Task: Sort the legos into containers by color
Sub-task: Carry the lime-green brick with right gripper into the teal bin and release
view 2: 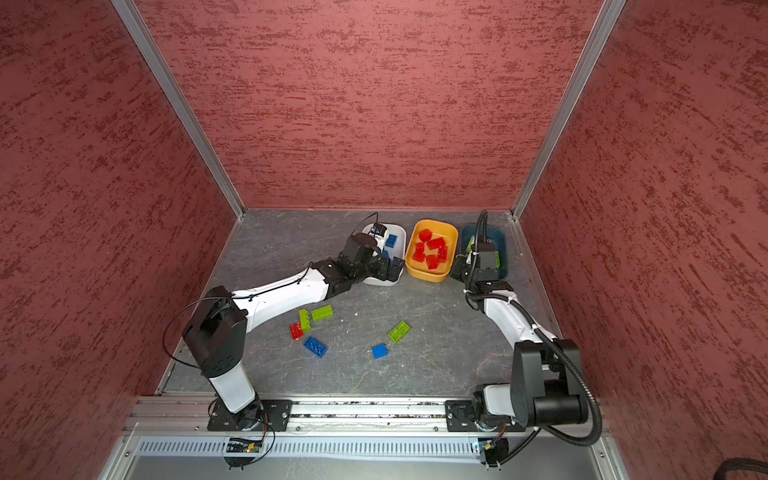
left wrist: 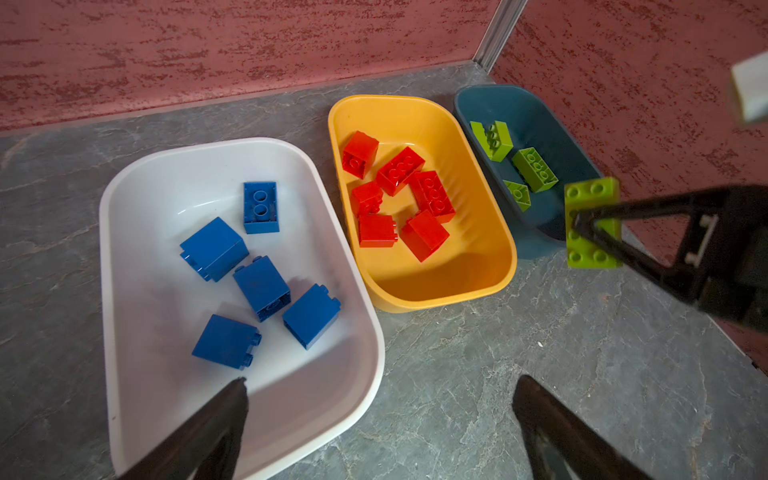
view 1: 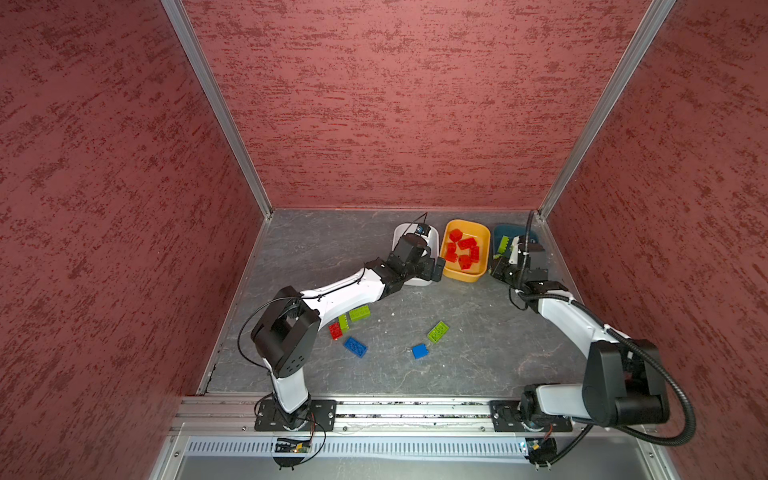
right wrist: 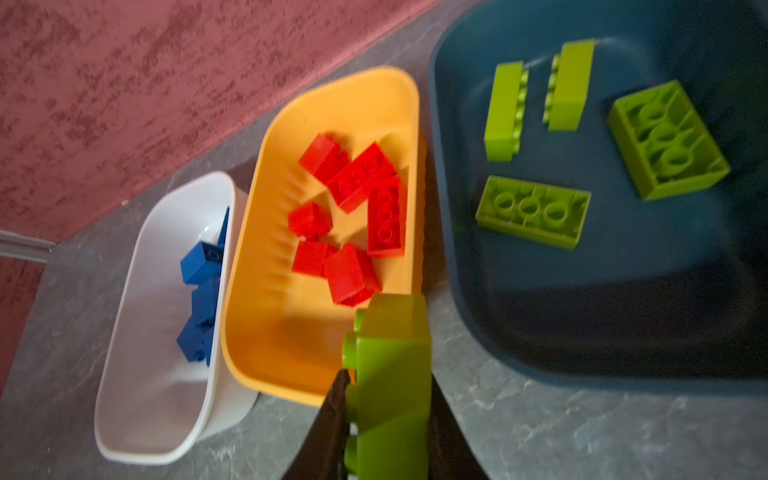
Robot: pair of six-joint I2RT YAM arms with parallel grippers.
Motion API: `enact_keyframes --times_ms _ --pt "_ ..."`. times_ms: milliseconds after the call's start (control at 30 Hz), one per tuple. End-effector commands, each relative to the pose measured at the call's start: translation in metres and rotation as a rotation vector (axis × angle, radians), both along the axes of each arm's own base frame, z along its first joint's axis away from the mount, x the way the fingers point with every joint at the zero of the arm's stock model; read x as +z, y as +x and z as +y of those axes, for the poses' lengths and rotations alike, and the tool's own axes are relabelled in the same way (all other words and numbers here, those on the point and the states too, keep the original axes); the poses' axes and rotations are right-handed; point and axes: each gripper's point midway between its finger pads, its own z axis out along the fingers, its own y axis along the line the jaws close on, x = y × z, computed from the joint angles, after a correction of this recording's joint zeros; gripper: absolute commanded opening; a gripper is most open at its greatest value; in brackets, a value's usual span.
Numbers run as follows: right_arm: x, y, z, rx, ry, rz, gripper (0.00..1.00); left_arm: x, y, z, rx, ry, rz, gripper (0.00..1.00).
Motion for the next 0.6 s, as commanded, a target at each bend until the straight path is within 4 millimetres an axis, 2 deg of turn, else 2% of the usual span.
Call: enact_keyframes --times_ms 0,33,67,233,300,433,567 --pt "0.022 0.027 -0.029 -0.022 -0.088 -0.071 0.21 0.009 0.005 0.0 0.0 0.019 -0.033 0.99" --pt "0.024 0.03 -0.038 -0.035 -0.099 -0.072 0.21 0.007 0.005 0.001 0.003 0.024 -0.03 1.0" --pt "0.013 0.036 -0.049 -0.048 -0.102 -0.047 0.21 0.007 0.004 0.002 0.006 0.027 -0.03 0.99" --pt "-0.013 0.051 -0.094 -0.042 -0.181 0.069 0.24 0.007 0.005 0.008 0.022 0.062 -0.034 0.99" --pt "-0.027 0.055 -0.105 -0.003 -0.264 0.146 0.25 0.009 0.006 0.011 0.034 0.071 -0.045 1.0" --pt "-0.041 0.058 -0.124 -0.006 -0.398 0.224 0.31 0.011 0.01 0.015 0.062 0.081 -0.065 1.0" --pt "-0.046 0.066 -0.122 0.049 -0.414 0.245 0.49 0.015 0.012 0.014 0.066 0.075 -0.078 1.0"
